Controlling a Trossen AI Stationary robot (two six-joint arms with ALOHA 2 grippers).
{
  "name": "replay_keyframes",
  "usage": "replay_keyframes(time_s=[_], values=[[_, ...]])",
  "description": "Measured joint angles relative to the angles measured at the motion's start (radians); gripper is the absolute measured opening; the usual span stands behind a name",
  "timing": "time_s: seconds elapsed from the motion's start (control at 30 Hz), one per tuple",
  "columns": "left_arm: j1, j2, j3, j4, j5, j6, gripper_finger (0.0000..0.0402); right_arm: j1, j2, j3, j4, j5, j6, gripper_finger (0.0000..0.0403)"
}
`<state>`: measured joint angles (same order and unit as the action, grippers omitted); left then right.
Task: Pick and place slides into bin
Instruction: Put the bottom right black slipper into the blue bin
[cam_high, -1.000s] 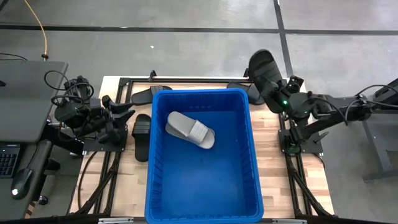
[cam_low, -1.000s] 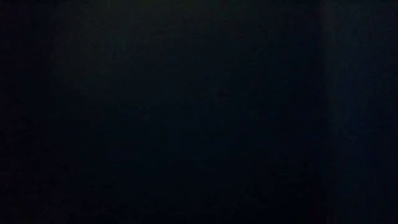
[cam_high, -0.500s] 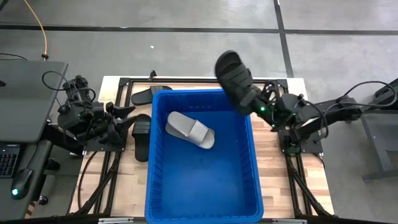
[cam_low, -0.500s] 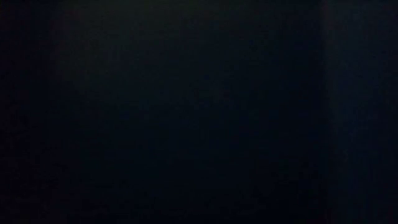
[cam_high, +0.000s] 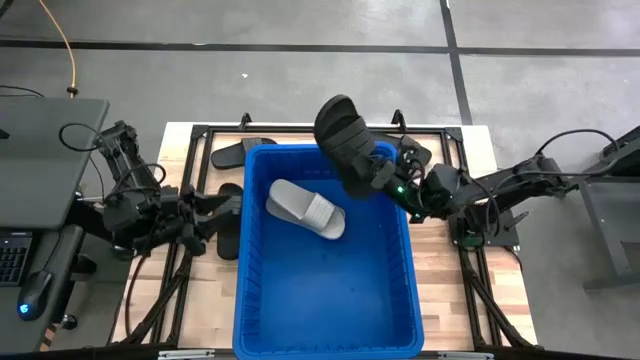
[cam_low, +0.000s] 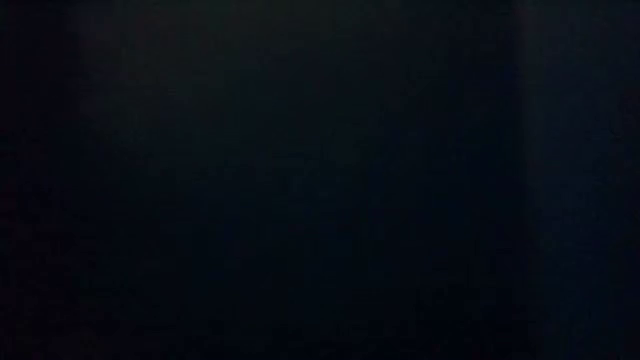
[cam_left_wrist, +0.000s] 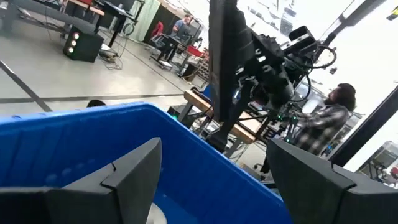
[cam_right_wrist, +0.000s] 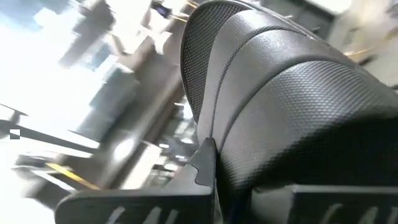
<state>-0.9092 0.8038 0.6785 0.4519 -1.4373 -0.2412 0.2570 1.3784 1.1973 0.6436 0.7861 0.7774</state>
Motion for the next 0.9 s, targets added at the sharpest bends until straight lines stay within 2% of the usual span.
replay_keyframes(time_s=[0.13, 0.2, 0.33, 0.43, 0.57, 0.7, 0.8, 0.9], values=[[0.01, 0.075, 0.0, 0.099, 0.001, -0.003, 0.0278, 0.025, 0.067, 0.0, 0.168, -0.024, 0.0, 0.0], [0.041, 0.117, 0.001, 0.159, 0.044, -0.002, 0.0278, 0.033, 0.094, 0.0, 0.215, -0.04, 0.005, 0.0], [0.109, 0.206, 0.049, 0.2, 0.132, -0.034, 0.0278, 0.051, 0.141, 0.041, 0.221, -0.063, 0.045, 0.0], [0.166, 0.279, 0.109, 0.196, 0.148, 0.0, 0.0278, 0.06, 0.174, 0.109, 0.204, -0.097, 0.006, 0.0], [0.221, 0.333, 0.173, 0.198, 0.191, 0.058, 0.0278, 0.061, 0.203, 0.222, 0.092, -0.158, -0.014, 0.0], [0.262, 0.351, 0.193, 0.155, 0.27, 0.024, 0.0278, 0.06, 0.229, 0.346, -0.142, -0.191, -0.036, 0.0], [0.27, 0.351, 0.197, 0.14, 0.248, 0.009, 0.0278, 0.069, 0.254, 0.432, -0.291, -0.189, -0.066, 0.0], [0.27, 0.352, 0.196, 0.131, 0.233, 0.009, 0.0278, 0.086, 0.28, 0.493, -0.343, -0.177, -0.104, 0.0]])
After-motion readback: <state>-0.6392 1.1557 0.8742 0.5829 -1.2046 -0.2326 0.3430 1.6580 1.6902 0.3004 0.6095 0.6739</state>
